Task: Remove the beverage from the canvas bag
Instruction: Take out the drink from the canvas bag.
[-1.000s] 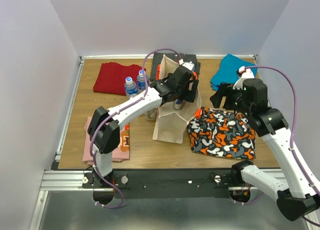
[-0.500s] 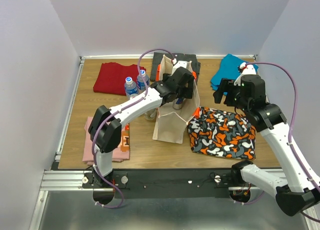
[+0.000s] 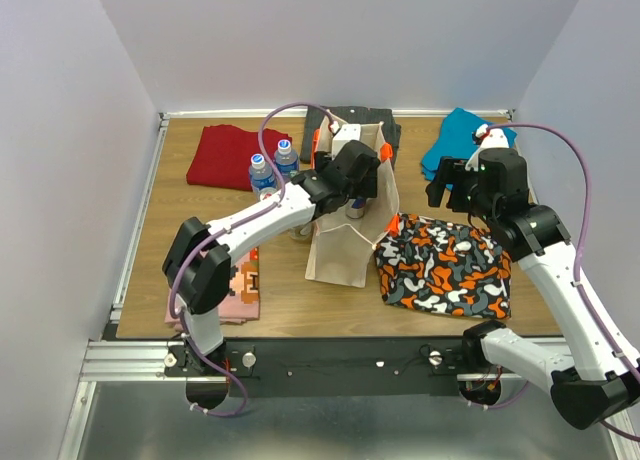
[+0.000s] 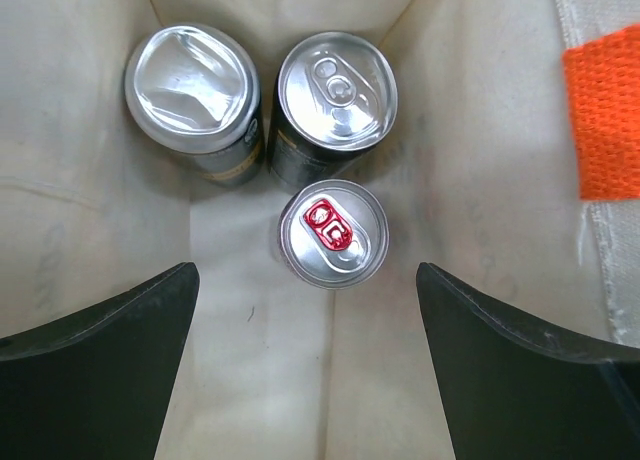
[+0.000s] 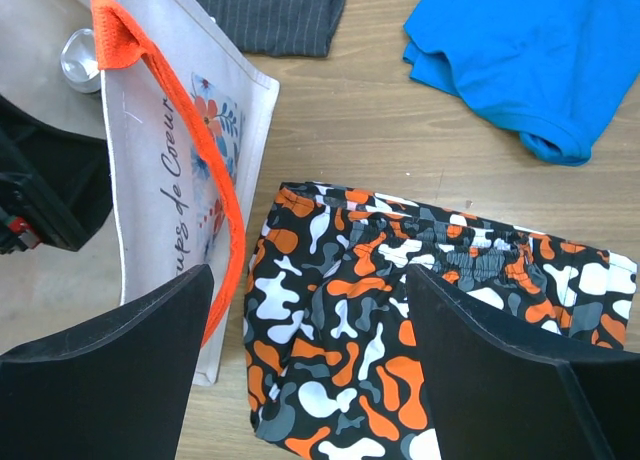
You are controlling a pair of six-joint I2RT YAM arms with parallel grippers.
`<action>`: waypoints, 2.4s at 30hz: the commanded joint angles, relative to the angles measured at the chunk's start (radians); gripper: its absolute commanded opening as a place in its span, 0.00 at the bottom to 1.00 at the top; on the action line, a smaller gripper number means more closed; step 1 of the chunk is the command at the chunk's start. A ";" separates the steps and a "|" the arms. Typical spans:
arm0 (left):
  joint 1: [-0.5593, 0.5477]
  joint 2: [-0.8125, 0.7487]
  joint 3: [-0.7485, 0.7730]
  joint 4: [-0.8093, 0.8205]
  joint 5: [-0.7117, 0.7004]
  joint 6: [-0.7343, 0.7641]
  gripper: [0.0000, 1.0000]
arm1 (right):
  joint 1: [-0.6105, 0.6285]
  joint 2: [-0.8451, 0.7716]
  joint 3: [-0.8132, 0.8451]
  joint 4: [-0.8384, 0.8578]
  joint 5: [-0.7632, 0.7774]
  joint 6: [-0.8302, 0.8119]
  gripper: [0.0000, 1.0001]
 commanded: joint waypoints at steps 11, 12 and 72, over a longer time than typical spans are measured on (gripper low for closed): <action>-0.021 -0.019 -0.058 0.103 -0.080 -0.046 0.99 | 0.000 0.002 -0.022 -0.018 0.062 -0.027 0.87; -0.021 -0.006 -0.045 0.100 -0.083 -0.052 0.99 | 0.000 0.001 -0.024 -0.017 0.062 -0.029 0.87; -0.023 0.230 0.150 -0.126 -0.119 -0.150 0.81 | 0.000 -0.042 -0.042 -0.023 0.077 -0.066 0.88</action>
